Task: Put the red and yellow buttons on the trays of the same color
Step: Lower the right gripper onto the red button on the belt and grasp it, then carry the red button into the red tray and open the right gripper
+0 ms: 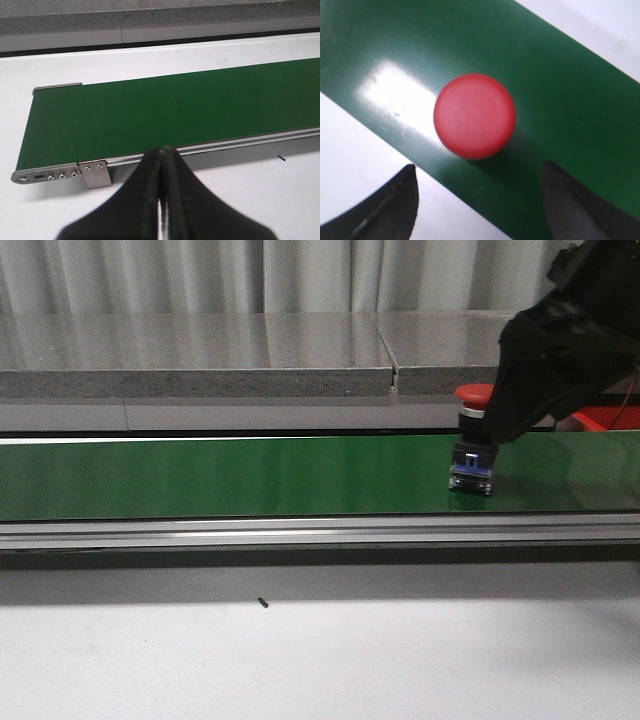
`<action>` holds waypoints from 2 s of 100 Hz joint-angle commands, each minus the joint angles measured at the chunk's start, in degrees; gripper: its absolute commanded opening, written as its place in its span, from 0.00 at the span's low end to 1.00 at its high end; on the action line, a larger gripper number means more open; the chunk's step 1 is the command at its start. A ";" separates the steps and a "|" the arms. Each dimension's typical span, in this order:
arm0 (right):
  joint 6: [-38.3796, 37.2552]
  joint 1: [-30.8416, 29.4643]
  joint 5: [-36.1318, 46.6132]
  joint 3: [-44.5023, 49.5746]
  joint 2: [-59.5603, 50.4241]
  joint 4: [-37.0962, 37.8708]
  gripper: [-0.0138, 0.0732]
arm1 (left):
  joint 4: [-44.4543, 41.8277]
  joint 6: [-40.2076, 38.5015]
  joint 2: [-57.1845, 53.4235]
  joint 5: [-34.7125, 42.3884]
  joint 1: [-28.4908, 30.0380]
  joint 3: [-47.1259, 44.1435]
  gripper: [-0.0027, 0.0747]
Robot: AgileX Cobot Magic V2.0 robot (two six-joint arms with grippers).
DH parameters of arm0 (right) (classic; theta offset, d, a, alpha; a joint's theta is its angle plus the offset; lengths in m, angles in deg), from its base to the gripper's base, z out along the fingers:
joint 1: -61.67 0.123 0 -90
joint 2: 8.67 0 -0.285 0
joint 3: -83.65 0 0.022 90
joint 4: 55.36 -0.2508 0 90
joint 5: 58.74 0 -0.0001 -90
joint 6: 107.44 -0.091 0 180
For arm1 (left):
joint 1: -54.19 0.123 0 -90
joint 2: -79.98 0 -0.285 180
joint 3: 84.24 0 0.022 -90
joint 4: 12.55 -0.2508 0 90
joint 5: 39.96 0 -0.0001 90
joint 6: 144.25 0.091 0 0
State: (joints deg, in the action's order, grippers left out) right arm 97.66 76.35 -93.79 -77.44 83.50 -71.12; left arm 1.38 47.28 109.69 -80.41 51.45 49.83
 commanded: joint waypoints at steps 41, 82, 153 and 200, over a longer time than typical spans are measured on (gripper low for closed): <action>0.91 0.03 8.63 -3.57 2.17 -3.86 0.32 | 1.02 -0.48 0.37 3.71 -0.41 1.39 0.01; 0.96 -14.38 9.64 -6.50 -3.07 -2.54 0.32 | 1.02 -0.48 0.37 3.71 -0.41 1.39 0.01; 0.91 -37.46 7.76 -24.03 9.55 -3.59 0.32 | 1.02 -0.48 0.37 3.71 -0.41 1.39 0.01; -0.84 -37.46 4.75 -42.72 28.39 -3.65 0.32 | 1.02 -0.48 0.37 3.71 -0.41 1.39 0.01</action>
State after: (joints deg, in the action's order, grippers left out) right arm 97.14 39.31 -91.61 -116.15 113.06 -73.67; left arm 1.38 47.28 109.69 -80.41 51.45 49.83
